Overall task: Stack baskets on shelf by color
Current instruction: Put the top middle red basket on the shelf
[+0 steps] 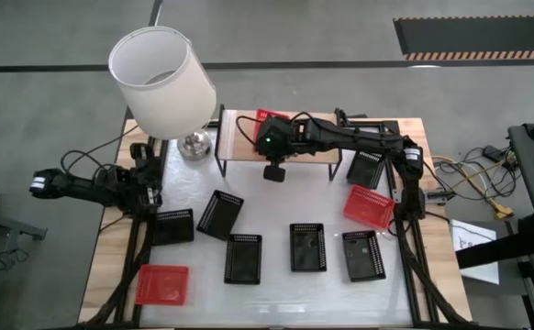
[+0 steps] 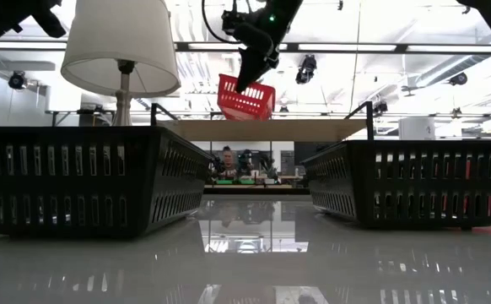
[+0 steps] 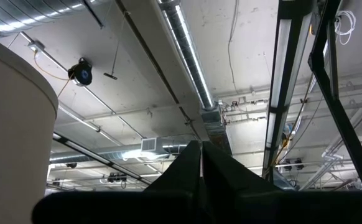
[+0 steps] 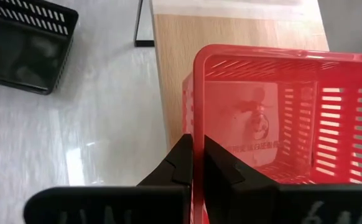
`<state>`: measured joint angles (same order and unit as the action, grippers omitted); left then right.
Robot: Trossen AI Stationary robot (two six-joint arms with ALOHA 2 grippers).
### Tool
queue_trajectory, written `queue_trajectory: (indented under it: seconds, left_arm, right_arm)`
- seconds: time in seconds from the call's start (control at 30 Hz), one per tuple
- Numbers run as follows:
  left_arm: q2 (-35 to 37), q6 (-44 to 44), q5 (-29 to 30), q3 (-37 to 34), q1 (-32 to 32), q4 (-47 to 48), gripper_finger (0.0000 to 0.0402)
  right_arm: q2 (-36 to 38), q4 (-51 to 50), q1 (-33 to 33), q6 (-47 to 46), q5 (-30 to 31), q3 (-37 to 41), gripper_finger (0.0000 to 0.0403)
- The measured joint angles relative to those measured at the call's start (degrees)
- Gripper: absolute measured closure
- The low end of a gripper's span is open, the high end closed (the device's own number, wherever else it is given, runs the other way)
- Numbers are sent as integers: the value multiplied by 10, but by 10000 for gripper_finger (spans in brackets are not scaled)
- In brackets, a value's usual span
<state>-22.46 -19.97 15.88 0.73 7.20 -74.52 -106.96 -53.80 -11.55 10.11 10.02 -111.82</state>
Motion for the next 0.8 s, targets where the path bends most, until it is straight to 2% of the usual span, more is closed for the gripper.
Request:
queue_trajectory:
  seconds: [0.17,0.47,0.63,0.8]
  left_arm:
    - [0,0,0,0,0,0,402]
    - [0,0,0,0,0,0,402]
    - [0,-3,0,0,0,0,402]
    - [0,-4,0,0,0,0,402]
  right_arm:
    - [0,6,-1,5,2,10,377]
    - [0,22,-1,12,5,15,315]
    - [3,14,0,10,5,-14,293]
    - [3,-37,2,12,5,-63,295]
